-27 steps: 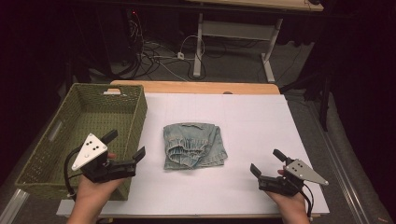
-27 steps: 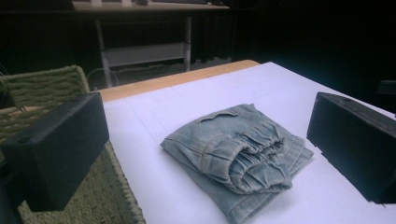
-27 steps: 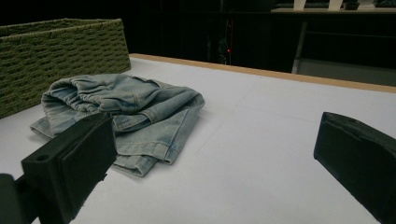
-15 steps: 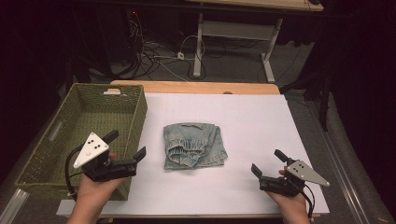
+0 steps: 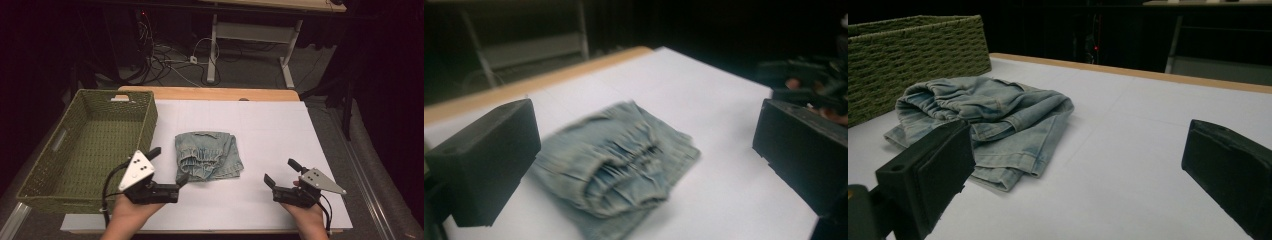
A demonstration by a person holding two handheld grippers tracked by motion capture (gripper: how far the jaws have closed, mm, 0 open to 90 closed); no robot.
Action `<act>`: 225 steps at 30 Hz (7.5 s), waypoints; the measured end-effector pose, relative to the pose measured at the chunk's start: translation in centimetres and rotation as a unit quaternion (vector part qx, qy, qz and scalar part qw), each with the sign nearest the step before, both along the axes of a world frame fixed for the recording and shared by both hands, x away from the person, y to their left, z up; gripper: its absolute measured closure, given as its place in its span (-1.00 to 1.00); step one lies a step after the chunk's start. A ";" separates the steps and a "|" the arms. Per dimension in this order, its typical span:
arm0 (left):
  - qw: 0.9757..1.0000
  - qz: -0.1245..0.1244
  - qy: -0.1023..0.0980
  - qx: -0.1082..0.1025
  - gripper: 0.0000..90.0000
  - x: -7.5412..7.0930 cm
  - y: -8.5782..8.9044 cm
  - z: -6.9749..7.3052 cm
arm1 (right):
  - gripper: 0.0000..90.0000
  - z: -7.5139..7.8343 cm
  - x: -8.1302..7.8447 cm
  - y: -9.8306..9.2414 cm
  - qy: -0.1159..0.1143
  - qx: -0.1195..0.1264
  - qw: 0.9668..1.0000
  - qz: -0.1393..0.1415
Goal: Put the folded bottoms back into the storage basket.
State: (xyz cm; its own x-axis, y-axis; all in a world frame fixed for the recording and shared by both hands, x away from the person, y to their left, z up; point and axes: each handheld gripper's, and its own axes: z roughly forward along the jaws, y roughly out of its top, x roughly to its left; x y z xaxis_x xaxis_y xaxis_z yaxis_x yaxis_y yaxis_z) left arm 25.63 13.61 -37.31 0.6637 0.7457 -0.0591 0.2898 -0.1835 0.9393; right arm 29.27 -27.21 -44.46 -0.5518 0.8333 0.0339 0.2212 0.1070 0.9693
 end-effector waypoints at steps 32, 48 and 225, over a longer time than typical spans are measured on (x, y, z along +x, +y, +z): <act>0.969 0.049 0.192 0.147 0.65 5.0 -2.3 -10.7 | 0.68 -3.3 7.6 9.6 0.218 -0.126 0.964 0.091; 0.964 -0.029 0.199 0.177 0.54 -0.3 -3.4 -10.2 | 0.56 -3.1 -0.3 6.4 0.215 -0.132 0.959 0.126; 0.833 -0.066 0.419 0.355 0.73 3.3 1.3 -0.1 | 0.71 1.6 5.3 16.0 0.173 -0.070 0.969 0.162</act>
